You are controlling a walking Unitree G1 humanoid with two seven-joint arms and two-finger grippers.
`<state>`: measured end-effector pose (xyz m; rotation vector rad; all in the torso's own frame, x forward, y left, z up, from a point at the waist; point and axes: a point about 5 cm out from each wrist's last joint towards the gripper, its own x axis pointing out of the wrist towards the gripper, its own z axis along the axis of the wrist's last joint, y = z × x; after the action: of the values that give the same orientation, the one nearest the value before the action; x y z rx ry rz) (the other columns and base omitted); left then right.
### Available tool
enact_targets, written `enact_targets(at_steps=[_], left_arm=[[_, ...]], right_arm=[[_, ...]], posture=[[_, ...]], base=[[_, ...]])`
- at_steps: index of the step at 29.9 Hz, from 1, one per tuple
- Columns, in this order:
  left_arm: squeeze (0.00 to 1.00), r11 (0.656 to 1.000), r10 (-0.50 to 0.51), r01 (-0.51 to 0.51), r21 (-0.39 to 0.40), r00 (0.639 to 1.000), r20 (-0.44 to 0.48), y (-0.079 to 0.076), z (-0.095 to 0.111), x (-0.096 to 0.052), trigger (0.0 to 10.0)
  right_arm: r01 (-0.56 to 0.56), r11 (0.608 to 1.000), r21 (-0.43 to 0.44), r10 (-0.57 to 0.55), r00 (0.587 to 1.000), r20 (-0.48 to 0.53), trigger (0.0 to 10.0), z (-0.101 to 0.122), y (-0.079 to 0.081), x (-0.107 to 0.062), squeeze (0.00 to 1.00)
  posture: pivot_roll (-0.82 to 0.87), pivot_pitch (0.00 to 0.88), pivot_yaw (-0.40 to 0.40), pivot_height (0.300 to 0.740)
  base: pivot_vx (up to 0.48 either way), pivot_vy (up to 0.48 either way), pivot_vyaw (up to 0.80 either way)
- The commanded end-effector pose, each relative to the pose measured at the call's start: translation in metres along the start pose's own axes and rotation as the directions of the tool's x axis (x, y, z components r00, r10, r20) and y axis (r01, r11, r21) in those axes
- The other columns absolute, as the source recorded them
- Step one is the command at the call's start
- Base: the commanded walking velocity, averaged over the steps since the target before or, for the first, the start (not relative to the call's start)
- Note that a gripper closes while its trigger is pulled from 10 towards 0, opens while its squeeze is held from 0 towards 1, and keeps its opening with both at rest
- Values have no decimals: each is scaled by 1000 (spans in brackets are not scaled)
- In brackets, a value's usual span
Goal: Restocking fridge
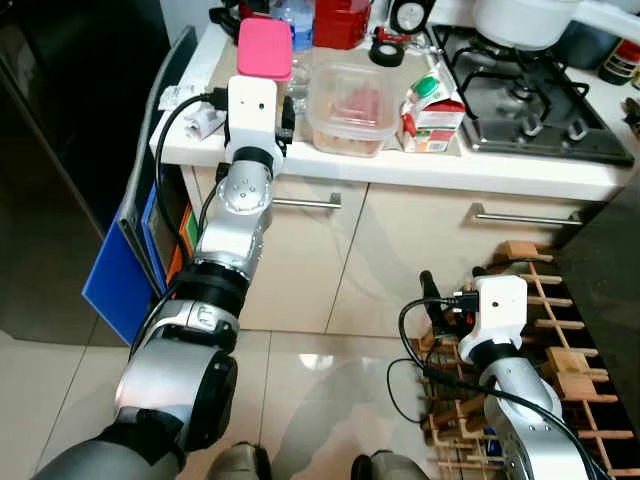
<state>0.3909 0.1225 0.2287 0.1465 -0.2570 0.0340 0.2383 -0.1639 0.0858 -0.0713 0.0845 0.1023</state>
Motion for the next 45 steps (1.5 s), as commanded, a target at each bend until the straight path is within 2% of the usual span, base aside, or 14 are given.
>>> enact_targets(at_steps=[1, 4, 7, 8, 12, 16, 19, 25, 27, 31, 36, 45], left_arm=[[0, 999, 33, -32, -19, 999, 8, 7, 8, -2, 0], [0, 995, 65, -69, -71, 996, -55, 17, -9, -13, 0], [0, 995, 47, -52, -81, 997, -65, 17, -17, -24, 0], [0, 995, 47, -52, -81, 997, -65, 17, -17, -24, 0], [0, 999, 2, -3, -49, 1000, -23, 18, -15, -43, 0], [0, 999, 0, -1, -43, 1000, -24, 23, -15, -45, 0], [0, 1000, 1, -1, -20, 1000, 10, 27, -9, -39, 0], [0, 999, -43, 42, 9, 999, 18, 23, -5, -28, 0], [0, 996, -83, 83, 17, 997, 2, 16, -7, -16, 0], [0, 994, -105, 105, 16, 994, -13, 11, -9, -9, 0], [0, 990, -139, 140, 28, 990, -33, 3, -9, 6, 0], [0, 991, -130, 132, 13, 989, -65, 0, -10, 16, 0]], right_arm=[[-3, 1000, -14, 3, 1000, -3, 10000, -1, -1, 3, 0], [-11, 1000, -12, 12, 1000, 11, 10000, 0, 1, 10, 0], [-11, 1000, -9, 11, 1000, 28, 10000, 3, 1, 17, 0], [-11, 1000, -9, 11, 1000, 28, 10000, 3, 1, 17, 0], [-8, 1000, -11, 9, 998, 65, 10000, 10, 1, 29, 0], [-16, 1000, -8, 17, 997, 76, 10000, 11, 3, 36, 0], [-23, 1000, -6, 24, 996, 85, 10000, 12, 6, 39, 0], [-19, 1000, 0, 19, 996, 91, 10000, 10, 8, 37, 0], [-11, 1000, 0, 11, 995, 95, 10000, 8, 7, 28, 0], [-4, 1000, -16, 5, 995, 97, 10000, 8, 5, 18, 0], [45, 999, -24, -43, 998, 53, 10000, -1, -8, -5, 0], [68, 997, -33, -68, 998, 8, 10000, -4, -11, -34, 0]], posture=[[-93, 49, -58, 719], [-71, 25, -57, 719], [-55, 5, -56, 719], [-55, 5, -56, 719], [-20, 0, -59, 719], [-7, 0, -60, 719], [-10, 0, -59, 719], [-34, 0, -52, 719], [-69, 0, -48, 719], [-106, 0, -42, 719], [-165, 21, -37, 719], [-222, 94, -30, 719]], base=[[0, 0, 0], [0, 0, 0], [0, 0, 0], [0, 0, 0], [0, 0, 0], [0, 0, 0], [0, 0, 0], [0, 0, 0], [0, 0, 0], [0, 0, 0], [0, 0, 0], [0, 0, 0]])
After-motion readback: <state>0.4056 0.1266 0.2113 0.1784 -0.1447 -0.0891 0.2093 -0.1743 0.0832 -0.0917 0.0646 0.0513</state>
